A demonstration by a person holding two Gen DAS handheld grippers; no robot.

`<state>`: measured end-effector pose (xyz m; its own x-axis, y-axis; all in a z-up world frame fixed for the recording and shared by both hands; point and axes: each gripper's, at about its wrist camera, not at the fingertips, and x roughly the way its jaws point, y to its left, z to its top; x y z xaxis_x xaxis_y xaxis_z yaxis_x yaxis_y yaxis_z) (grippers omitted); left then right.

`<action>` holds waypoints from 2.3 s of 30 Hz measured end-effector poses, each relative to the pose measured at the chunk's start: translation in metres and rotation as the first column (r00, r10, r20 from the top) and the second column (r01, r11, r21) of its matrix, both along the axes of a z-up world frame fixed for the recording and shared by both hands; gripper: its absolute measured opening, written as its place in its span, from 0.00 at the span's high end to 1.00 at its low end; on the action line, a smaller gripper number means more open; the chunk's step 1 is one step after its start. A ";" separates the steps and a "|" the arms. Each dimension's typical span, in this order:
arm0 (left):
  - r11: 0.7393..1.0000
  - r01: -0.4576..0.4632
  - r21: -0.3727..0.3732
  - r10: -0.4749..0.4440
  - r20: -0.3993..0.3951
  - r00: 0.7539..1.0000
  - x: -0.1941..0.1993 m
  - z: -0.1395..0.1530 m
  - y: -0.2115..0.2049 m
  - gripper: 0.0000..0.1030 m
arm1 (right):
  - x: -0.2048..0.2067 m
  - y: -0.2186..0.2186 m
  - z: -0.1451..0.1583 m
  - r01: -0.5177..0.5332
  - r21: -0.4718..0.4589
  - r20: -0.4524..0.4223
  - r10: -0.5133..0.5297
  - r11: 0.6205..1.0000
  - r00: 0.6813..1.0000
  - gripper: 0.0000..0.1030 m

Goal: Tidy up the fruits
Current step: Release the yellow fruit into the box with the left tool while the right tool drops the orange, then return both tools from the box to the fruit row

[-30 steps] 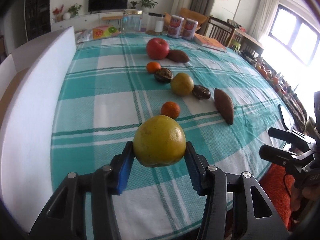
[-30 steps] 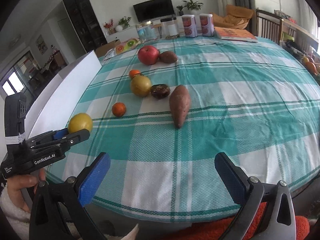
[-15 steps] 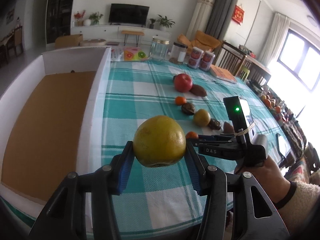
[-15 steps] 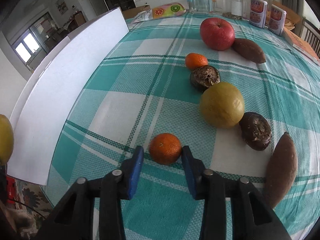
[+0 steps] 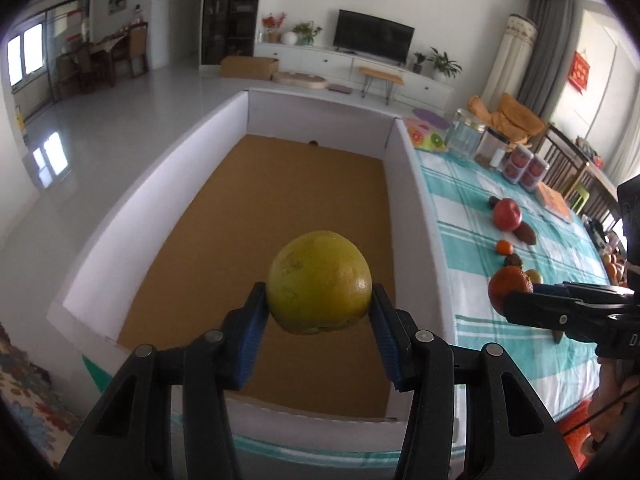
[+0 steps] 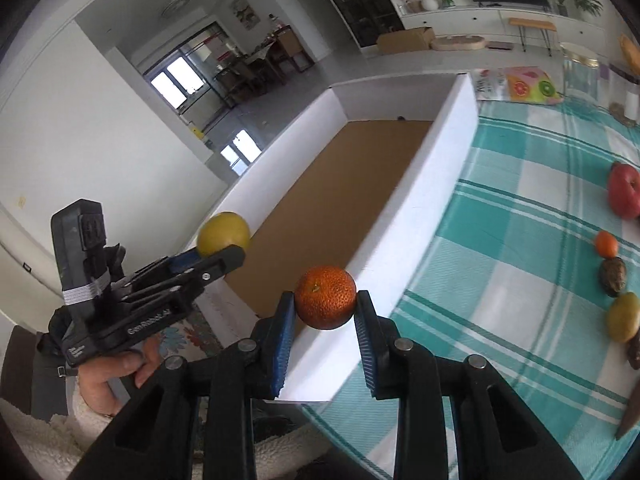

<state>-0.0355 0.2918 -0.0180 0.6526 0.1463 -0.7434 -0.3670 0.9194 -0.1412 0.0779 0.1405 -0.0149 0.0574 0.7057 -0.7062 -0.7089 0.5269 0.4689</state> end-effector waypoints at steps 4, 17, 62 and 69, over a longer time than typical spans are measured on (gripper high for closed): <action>0.999 -0.034 -0.002 0.034 -0.060 0.998 -0.001 -0.019 0.008 0.49 | -0.010 0.042 -0.015 -0.052 -0.072 0.012 0.053 0.996 0.998 0.69; 0.997 0.051 0.050 -0.056 0.090 0.994 0.032 0.014 -0.042 0.28 | 0.018 -0.136 0.004 0.266 -0.060 0.088 -0.260 0.962 0.962 0.20; 0.845 0.480 0.235 -0.504 0.051 0.862 0.053 -0.001 -0.293 0.16 | -0.034 -0.374 -0.074 0.825 -0.076 0.281 -0.782 0.560 0.557 0.08; 0.870 0.440 0.221 -0.446 -0.023 0.895 0.074 -0.038 -0.310 0.16 | -0.037 -0.386 -0.076 0.853 -0.044 0.263 -0.818 0.520 0.512 0.08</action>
